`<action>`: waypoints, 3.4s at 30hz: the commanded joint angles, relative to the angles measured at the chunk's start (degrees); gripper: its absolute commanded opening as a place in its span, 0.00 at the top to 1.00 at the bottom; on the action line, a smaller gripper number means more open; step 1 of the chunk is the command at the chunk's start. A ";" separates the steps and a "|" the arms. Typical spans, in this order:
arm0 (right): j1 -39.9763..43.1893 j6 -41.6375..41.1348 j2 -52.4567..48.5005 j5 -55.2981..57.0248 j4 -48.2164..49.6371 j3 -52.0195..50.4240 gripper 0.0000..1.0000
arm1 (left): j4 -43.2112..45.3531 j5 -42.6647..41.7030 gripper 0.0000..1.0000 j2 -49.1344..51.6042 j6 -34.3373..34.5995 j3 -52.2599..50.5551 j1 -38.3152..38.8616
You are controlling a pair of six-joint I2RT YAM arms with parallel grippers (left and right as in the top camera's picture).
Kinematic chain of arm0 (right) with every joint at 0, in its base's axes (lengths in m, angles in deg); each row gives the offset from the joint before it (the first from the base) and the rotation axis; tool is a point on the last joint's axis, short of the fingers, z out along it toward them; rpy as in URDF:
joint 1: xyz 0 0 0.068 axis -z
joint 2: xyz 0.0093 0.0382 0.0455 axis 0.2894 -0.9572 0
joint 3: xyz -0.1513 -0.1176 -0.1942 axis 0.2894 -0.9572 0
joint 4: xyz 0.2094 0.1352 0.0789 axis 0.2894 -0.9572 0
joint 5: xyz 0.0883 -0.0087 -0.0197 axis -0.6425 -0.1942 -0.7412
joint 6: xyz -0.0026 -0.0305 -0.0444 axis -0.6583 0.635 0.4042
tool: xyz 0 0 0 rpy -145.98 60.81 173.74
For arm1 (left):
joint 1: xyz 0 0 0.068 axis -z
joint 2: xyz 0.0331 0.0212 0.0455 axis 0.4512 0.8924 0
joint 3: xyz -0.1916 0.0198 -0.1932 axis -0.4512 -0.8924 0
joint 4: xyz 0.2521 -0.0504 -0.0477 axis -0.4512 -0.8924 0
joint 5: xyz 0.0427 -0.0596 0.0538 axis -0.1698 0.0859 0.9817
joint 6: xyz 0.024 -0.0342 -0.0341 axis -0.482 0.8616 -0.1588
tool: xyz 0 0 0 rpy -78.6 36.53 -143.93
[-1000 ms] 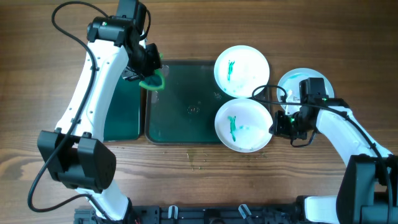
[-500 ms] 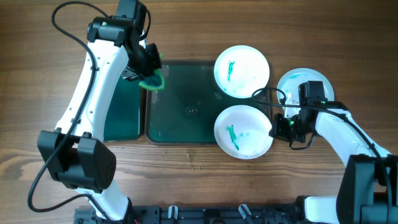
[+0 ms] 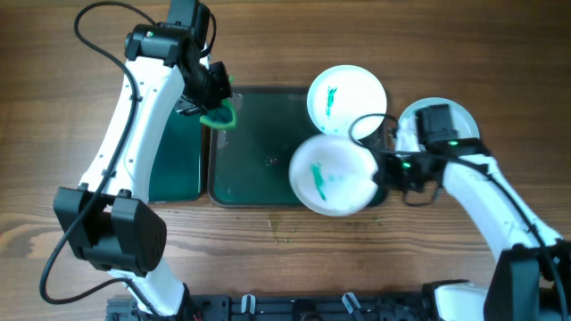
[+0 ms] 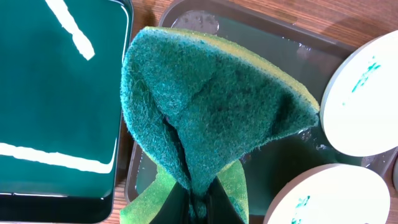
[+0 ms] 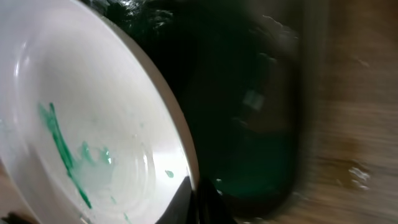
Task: Clean dirty plates on tray and stack at the side
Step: 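Grasp the rim of the next plate with the right gripper, then scrub the held plate with the sponge in the left gripper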
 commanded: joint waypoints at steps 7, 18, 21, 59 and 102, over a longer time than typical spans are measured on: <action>-22.97 -29.90 -3.08 25.64 17.64 1.66 0.96 | 0.37 0.13 0.96 -1.44 -0.31 0.72 0.04; -25.70 -31.19 -17.51 17.97 21.70 10.99 0.96 | 0.92 0.13 0.96 -1.44 -0.28 0.72 0.04; -25.79 -32.00 -19.39 14.47 21.70 12.26 0.96 | 1.03 0.13 0.96 -1.44 -0.31 0.72 0.04; -23.04 -24.24 -28.87 4.17 30.08 13.16 0.80 | 1.92 0.13 0.96 -0.85 -0.31 -0.04 0.04; -20.26 -16.04 -30.40 1.42 22.73 15.19 0.96 | 23.41 -11.02 0.96 6.54 -6.56 -29.99 9.42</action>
